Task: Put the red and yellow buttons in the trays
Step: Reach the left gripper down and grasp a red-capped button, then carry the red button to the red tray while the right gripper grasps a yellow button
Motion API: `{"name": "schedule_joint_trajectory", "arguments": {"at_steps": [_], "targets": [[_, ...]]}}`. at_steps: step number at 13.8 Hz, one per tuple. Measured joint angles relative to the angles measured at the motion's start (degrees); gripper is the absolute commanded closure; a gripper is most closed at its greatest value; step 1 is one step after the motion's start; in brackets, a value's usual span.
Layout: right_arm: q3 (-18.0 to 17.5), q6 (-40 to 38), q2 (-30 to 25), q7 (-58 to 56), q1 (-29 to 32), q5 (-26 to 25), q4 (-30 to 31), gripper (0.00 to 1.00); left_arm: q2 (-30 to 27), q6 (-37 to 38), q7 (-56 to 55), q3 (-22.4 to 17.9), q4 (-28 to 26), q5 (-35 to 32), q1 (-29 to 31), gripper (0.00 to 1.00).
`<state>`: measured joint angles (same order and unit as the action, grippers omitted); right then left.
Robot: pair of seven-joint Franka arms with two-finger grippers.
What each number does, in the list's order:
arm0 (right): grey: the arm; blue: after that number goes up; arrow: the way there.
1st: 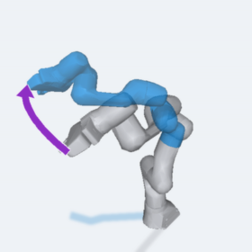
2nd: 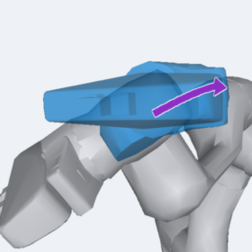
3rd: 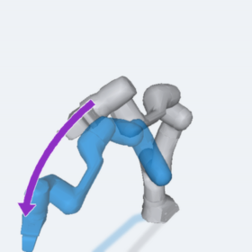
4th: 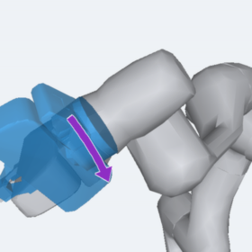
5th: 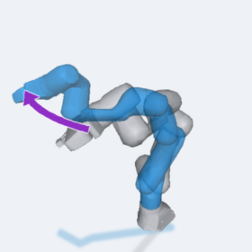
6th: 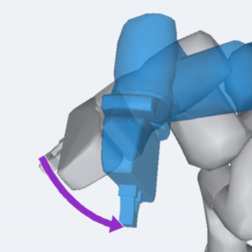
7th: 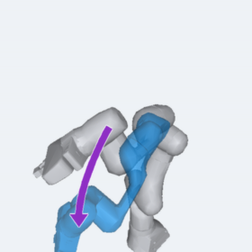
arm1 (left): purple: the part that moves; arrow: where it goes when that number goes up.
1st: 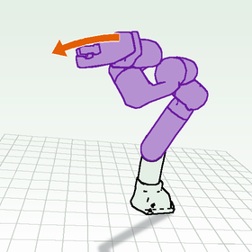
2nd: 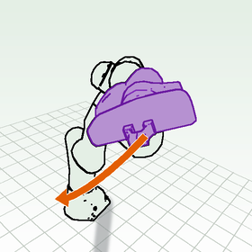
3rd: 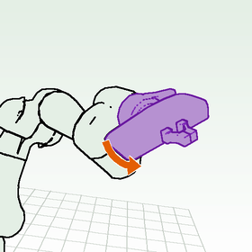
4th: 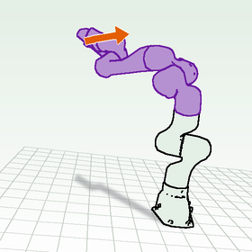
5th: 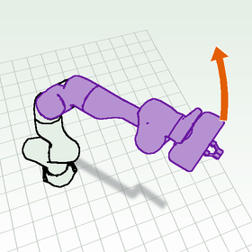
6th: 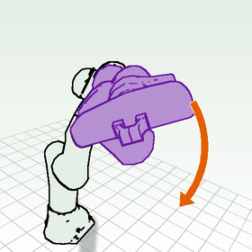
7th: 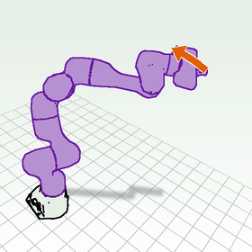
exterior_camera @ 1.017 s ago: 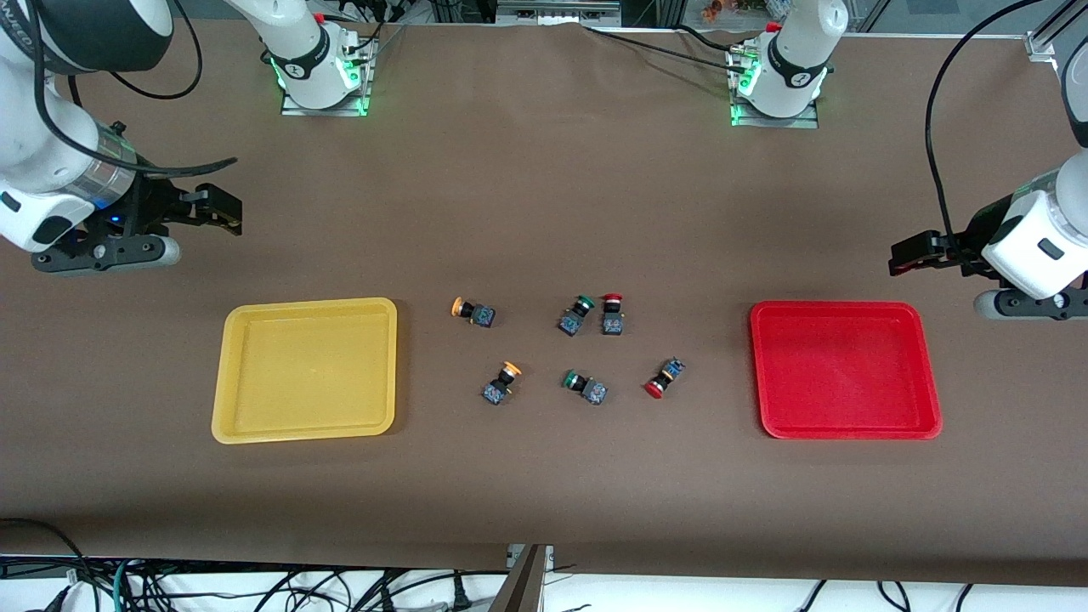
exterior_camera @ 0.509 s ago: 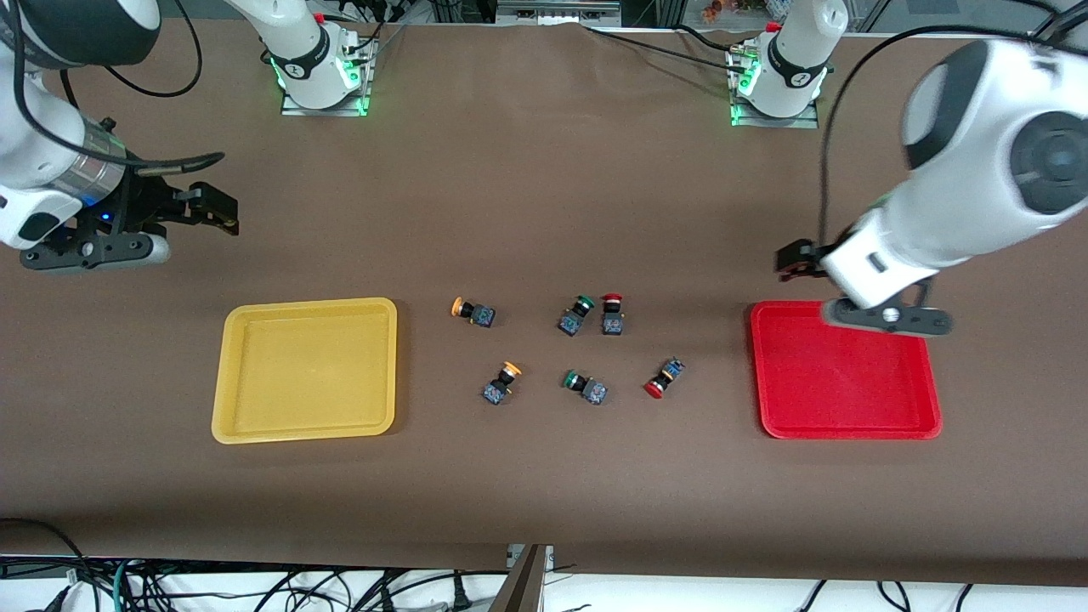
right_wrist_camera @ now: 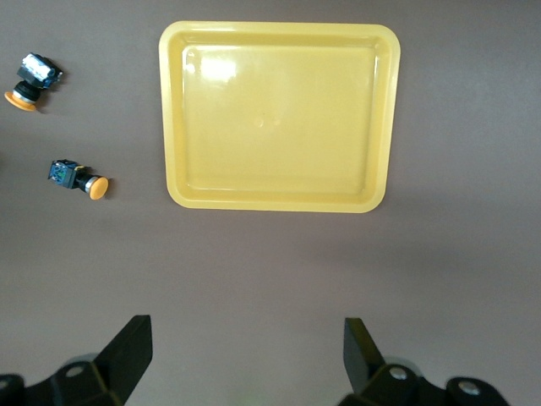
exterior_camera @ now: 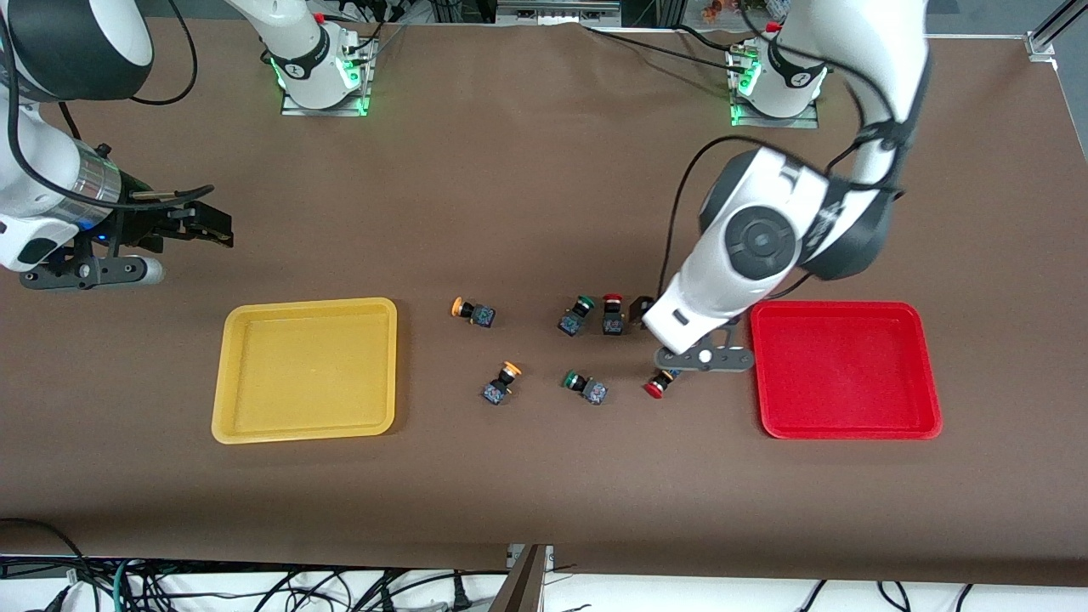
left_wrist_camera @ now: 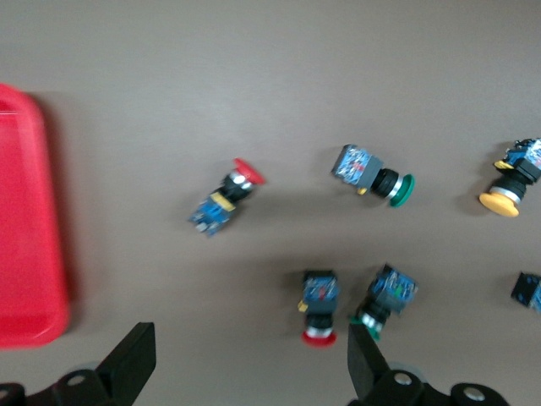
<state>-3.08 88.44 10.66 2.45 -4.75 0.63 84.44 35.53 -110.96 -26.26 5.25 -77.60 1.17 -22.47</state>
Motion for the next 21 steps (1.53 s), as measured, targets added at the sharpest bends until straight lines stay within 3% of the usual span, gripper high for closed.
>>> {"name": "schedule_joint_trajectory", "arguments": {"at_steps": [6,16,17,20,21], "targets": [[-0.4,0.0,0.1,-0.1,-0.7,0.1,-0.1,0.0,8.2,-6.4,-8.3,0.0,-0.1,0.0,-4.6,0.0],[-0.5,0.0,1.8,0.0,-4.0,0.4,0.6,0.0,11.6,-8.4,-9.2,-0.5,-2.2,0.0,-5.4,0.0],[-0.5,0.2,2.6,0.3,-4.1,0.6,0.6,0.0,12.0,-8.7,-9.2,-0.5,-2.2,0.0,-5.4,0.03],[-0.6,5.1,6.1,4.6,-6.4,3.8,0.6,0.0,13.1,-9.3,-9.7,-0.6,-2.3,0.0,-5.4,0.41],[-0.7,7.6,7.3,6.2,-7.8,4.4,0.6,0.0,13.3,-9.5,-9.8,-0.6,-2.3,0.0,-5.4,0.58]]}}
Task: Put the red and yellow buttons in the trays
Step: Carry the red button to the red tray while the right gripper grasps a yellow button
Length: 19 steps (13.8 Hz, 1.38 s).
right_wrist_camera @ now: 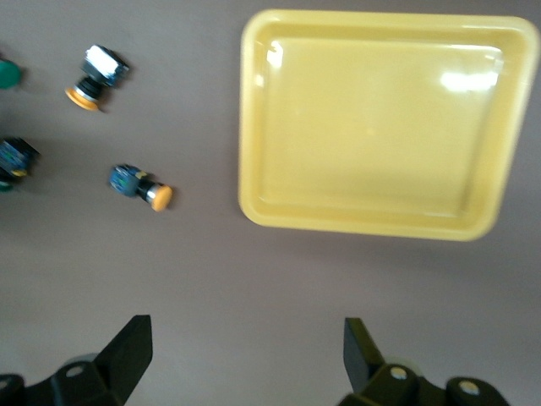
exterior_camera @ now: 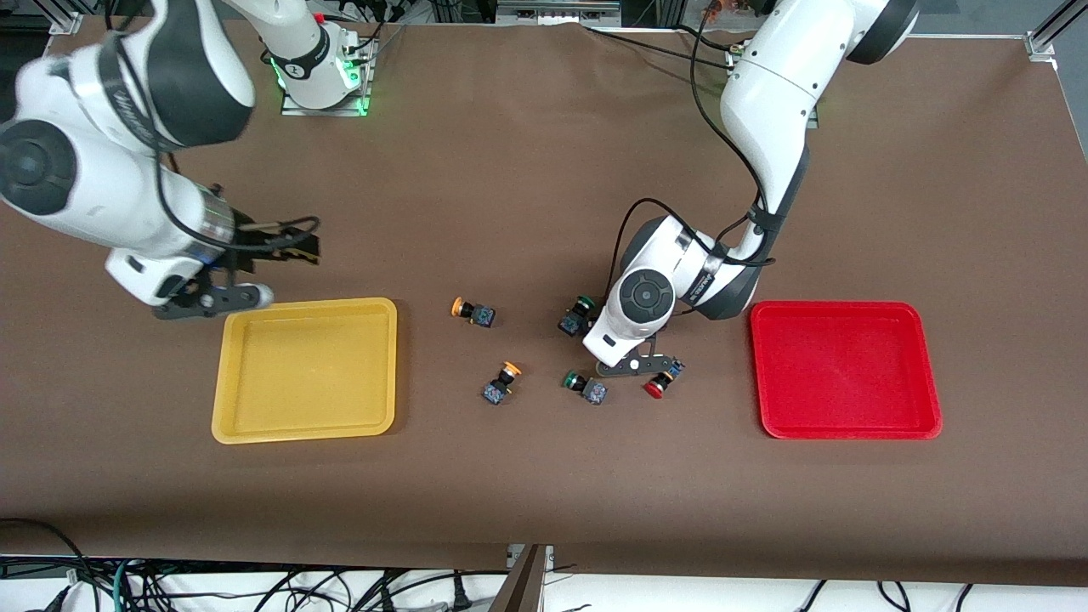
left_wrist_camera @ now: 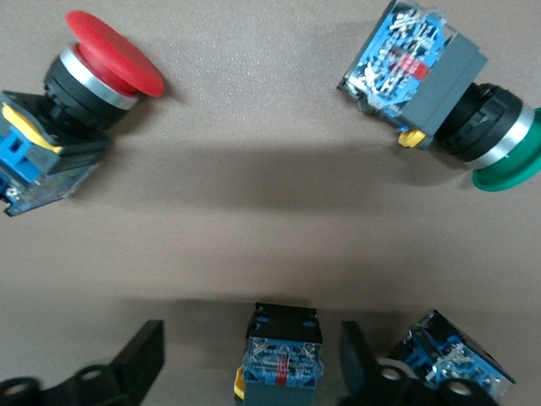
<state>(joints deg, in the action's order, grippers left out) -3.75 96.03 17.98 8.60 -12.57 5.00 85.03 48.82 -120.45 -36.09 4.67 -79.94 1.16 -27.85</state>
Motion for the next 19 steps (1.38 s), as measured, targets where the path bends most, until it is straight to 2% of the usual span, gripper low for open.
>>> {"name": "schedule_joint_trajectory", "arguments": {"at_steps": [1,2,3,4,6,9,13,19], "targets": [[-0.1,2.9,1.3,1.1,-1.6,0.3,0.0,0.0,0.1,-0.2,-0.1,0.0,0.0,0.0,0.0,0.78],[-0.1,6.1,2.7,2.4,-3.3,0.8,0.0,0.0,0.2,-0.5,-0.2,0.0,-0.1,0.0,0.0,0.9],[-0.2,9.9,4.4,3.7,-5.0,1.6,-0.1,0.0,0.3,-0.7,-0.3,0.0,-0.1,0.0,0.0,0.97],[-0.2,13.9,6.2,5.5,-6.7,2.5,-0.5,0.0,0.3,-0.8,-0.3,0.0,-0.1,0.0,0.0,1.0],[-0.3,22.2,10.5,9.6,-10.2,3.3,-1.5,0.0,0.0,-0.6,-0.3,-0.3,0.1,0.0,0.1,1.0],[-0.3,35.3,17.6,14.2,-15.3,3.4,-3.5,0.0,-3.2,4.1,3.9,-1.1,0.9,0.0,2.5,1.0],[-0.2,45.5,25.8,19.2,-20.1,3.4,-9.0,0.0,-9.5,10.0,18.9,-1.5,0.9,0.0,12.4,1.0],[0.3,59.7,35.4,22.2,-26.8,3.2,-16.2,0.0,-9.3,10.3,42.5,-1.7,-2.0,0.0,28.6,1.0]]}}
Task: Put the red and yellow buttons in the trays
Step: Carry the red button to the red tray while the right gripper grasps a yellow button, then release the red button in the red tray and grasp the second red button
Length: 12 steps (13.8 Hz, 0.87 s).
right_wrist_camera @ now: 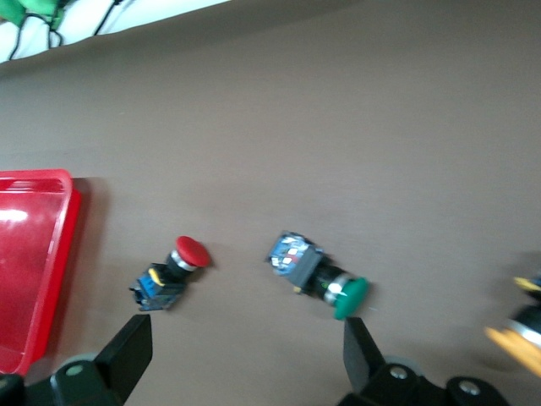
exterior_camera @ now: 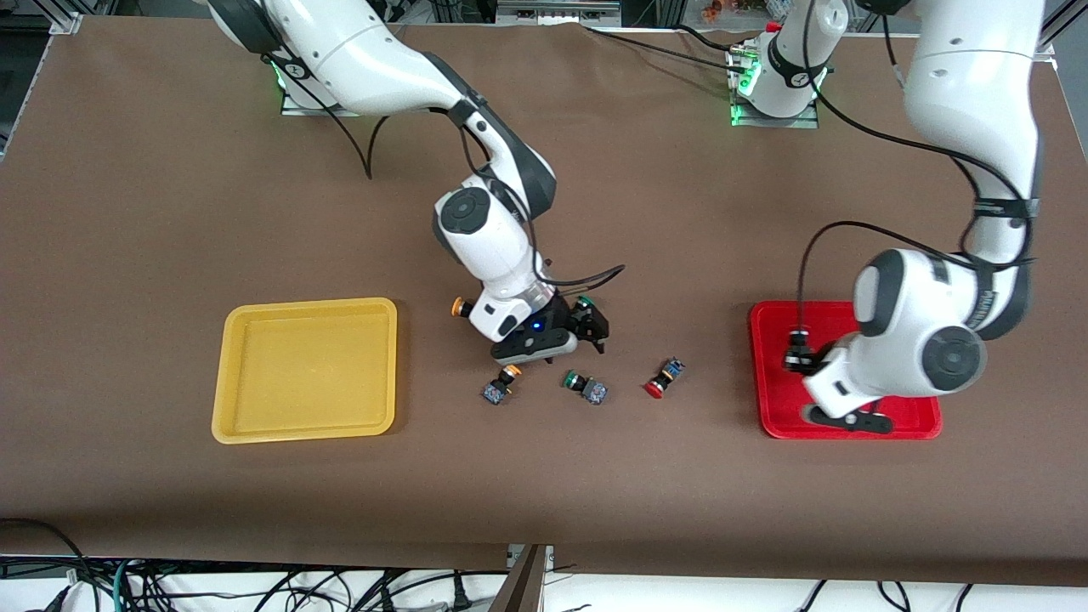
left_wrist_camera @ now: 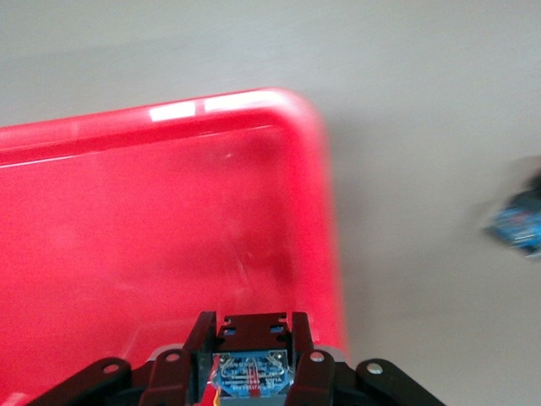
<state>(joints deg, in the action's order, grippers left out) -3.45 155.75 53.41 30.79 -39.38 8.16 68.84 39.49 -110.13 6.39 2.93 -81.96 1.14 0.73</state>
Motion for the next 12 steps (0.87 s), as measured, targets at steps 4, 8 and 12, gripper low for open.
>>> {"name": "schedule_joint_trajectory", "arguments": {"at_steps": [4,8,12], "targets": [[0.5,2.1,3.4,0.0,-1.1,-0.2,-4.5,0.0,1.2,-0.2,6.7,0.1,-1.3,0.0,7.9,0.99],[1.5,-0.3,3.4,-2.2,1.7,-0.3,-5.4,0.0,1.3,-3.8,9.7,0.2,-5.3,0.0,13.2,0.99],[1.8,-10.0,1.7,-8.4,4.6,-0.4,-5.5,0.0,1.7,-10.1,9.7,0.6,-9.6,0.0,13.5,0.02]]}}
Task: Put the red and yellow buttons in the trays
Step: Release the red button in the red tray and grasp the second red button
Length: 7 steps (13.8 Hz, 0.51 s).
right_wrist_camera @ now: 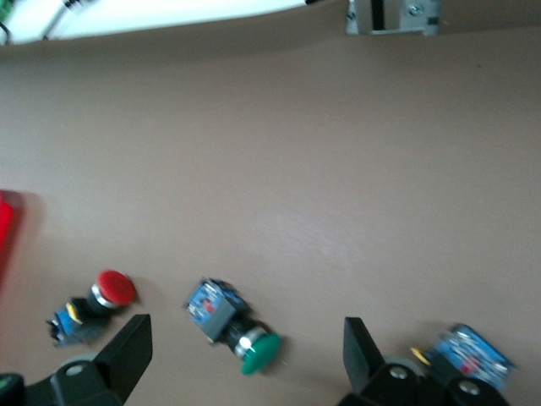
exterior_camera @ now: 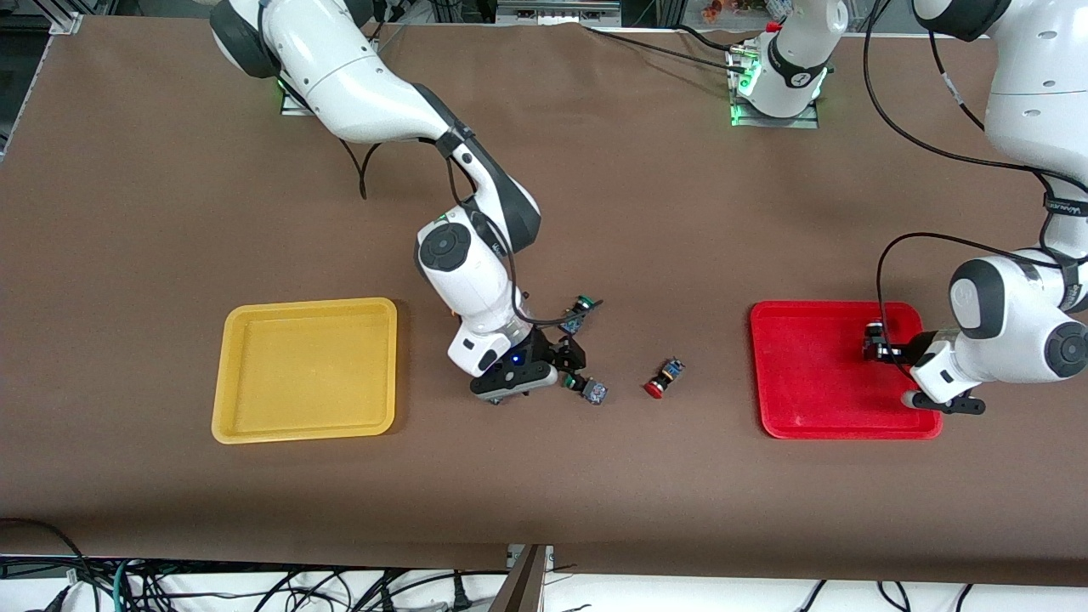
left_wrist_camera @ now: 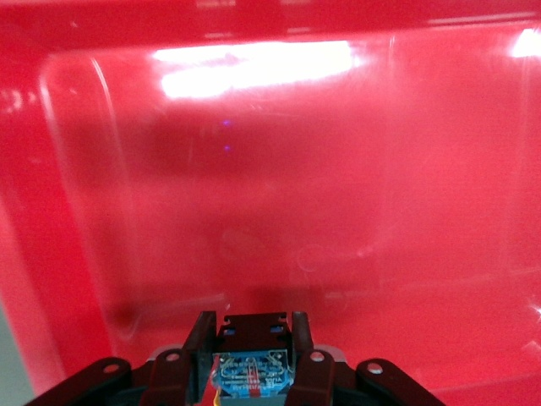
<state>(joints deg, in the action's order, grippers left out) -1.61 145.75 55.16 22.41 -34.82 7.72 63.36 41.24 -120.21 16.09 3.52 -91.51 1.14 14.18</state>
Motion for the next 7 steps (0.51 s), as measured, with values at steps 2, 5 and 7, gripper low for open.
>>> {"name": "schedule_joint_trajectory", "arguments": {"at_steps": [2,5,7], "targets": [[1.3,-3.5,-3.0,-3.6,0.4,0.0,3.6,0.0,0.0,-0.2,0.0,0.2,-0.1,0.0,0.0,0.0],[2.5,-6.4,-6.9,-5.5,0.6,0.0,11.6,0.0,-0.7,0.3,-0.1,2.1,1.1,0.0,-0.5,0.0],[2.5,-9.4,-7.8,-5.5,0.5,0.0,14.4,0.0,-1.5,2.2,-0.8,4.4,3.5,0.0,-2.7,0.0]]}}
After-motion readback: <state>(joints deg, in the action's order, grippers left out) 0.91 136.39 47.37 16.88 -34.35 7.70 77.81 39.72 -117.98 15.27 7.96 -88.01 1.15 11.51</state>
